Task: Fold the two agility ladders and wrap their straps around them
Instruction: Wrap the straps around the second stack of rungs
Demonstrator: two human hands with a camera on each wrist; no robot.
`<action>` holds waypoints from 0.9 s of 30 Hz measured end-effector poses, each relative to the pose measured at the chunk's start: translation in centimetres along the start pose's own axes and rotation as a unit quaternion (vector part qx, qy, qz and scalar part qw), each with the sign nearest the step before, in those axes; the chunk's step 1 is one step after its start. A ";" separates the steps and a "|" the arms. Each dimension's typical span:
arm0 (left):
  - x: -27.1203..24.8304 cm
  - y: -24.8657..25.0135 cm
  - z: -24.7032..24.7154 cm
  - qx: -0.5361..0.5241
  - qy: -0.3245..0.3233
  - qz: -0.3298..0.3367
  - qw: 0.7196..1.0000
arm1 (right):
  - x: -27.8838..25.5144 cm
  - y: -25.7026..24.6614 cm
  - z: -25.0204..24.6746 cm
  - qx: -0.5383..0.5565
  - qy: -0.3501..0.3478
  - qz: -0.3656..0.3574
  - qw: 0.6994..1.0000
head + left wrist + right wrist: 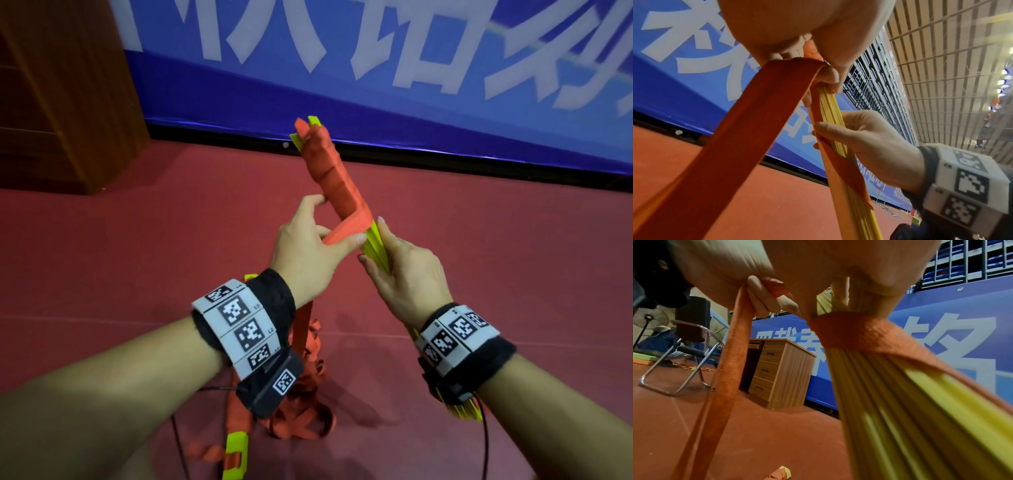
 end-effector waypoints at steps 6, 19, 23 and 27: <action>0.2 0.1 -0.4 0.023 0.021 0.011 0.999 | 0.0 -0.1 0.4 0.011 -0.040 0.008 0.999; 1.1 -0.8 0.4 -0.050 -0.020 -0.020 0.998 | -0.2 -0.1 -0.6 0.136 0.023 -0.016 0.990; 1.1 -0.7 0.4 -0.074 -0.028 -0.013 0.997 | -0.2 -0.1 -0.5 0.187 0.024 -0.001 0.982; 1.1 -0.8 0.3 -0.094 -0.028 -0.019 0.995 | -0.3 -0.1 0.1 0.236 -0.001 0.003 0.972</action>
Point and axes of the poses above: each hand's wrist, its own x-axis towards the middle knuckle, its own z-axis out of the palm, y = z × x, the point moved 7 cm from there along x, towards the middle knuckle, and after that the axes turned 10 degrees about -x, right-handed, at the moved point
